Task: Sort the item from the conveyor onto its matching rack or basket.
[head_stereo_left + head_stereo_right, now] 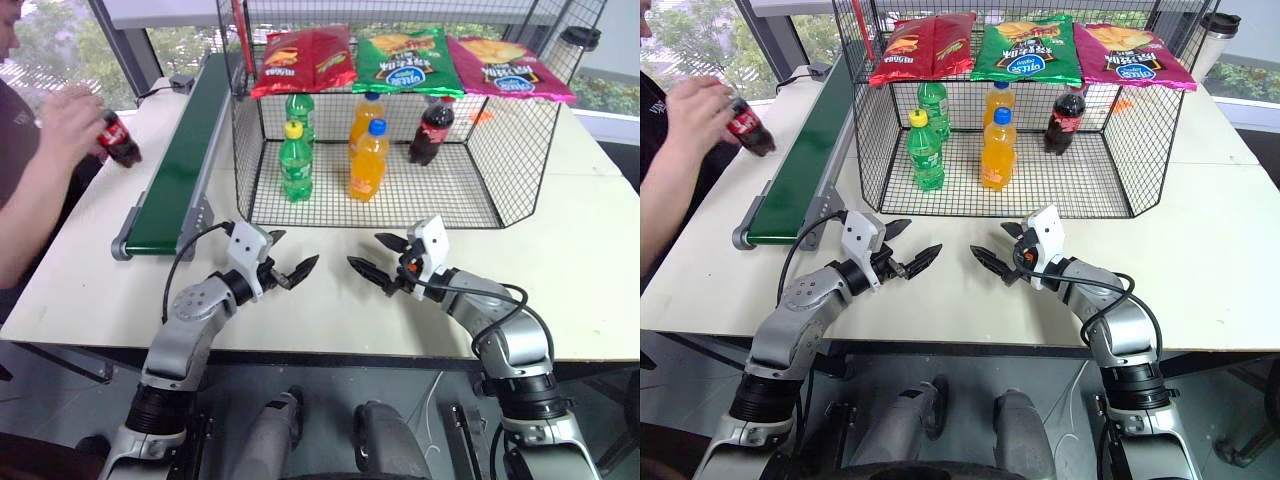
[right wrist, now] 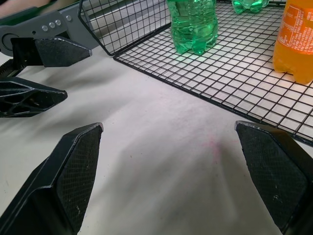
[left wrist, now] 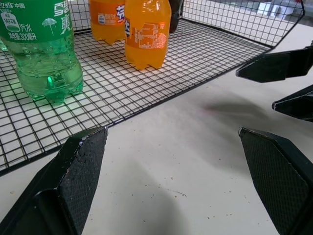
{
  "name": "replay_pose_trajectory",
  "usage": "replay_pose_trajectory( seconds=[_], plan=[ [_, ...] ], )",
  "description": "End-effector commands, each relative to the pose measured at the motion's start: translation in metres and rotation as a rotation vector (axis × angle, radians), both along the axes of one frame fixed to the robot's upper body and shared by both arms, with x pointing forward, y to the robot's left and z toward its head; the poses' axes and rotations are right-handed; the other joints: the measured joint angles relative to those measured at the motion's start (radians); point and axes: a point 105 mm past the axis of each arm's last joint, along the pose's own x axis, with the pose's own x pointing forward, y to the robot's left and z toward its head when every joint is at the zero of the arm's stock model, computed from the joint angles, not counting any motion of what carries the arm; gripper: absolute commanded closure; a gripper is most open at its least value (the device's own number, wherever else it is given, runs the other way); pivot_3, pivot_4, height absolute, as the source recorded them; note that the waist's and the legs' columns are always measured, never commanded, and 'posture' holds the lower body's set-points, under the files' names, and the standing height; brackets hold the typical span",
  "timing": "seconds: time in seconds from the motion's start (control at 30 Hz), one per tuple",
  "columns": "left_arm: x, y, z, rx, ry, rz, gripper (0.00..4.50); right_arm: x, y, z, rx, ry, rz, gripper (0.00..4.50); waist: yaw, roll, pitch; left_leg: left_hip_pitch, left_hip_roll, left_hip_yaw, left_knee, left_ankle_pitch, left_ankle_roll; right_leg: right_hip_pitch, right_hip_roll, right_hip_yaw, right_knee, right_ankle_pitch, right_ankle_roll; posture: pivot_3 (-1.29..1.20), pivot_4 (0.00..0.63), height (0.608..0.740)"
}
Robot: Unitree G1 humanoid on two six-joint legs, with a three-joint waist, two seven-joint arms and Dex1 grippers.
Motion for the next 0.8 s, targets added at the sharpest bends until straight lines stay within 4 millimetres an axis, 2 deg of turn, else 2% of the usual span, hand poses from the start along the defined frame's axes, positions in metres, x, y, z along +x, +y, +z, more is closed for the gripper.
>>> replay_pose_trajectory(
  seconds=[0.03,0.8],
  plan=[
    [-0.0042,-0.0033,0.0112,-0.012,-0.052,-0.026,0.00,-0.0015,0.0044,0.0178,0.009,-0.063,0.027,0.02,0.000,0.000,0.000,0.000,0.000,0.000,0.000,0.000,0.000,0.000,0.000,0.000,0.000,0.000,0.000,0.00,0.150,0.738],
    [-0.0043,-0.0027,0.0124,-0.009,-0.072,-0.013,0.00,-0.0014,0.0064,0.0219,0.009,-0.076,0.038,0.02,0.000,0.000,0.000,0.000,0.000,0.000,0.000,0.000,0.000,0.000,0.000,0.000,0.000,0.000,0.000,0.00,0.150,0.738]
  ],
)
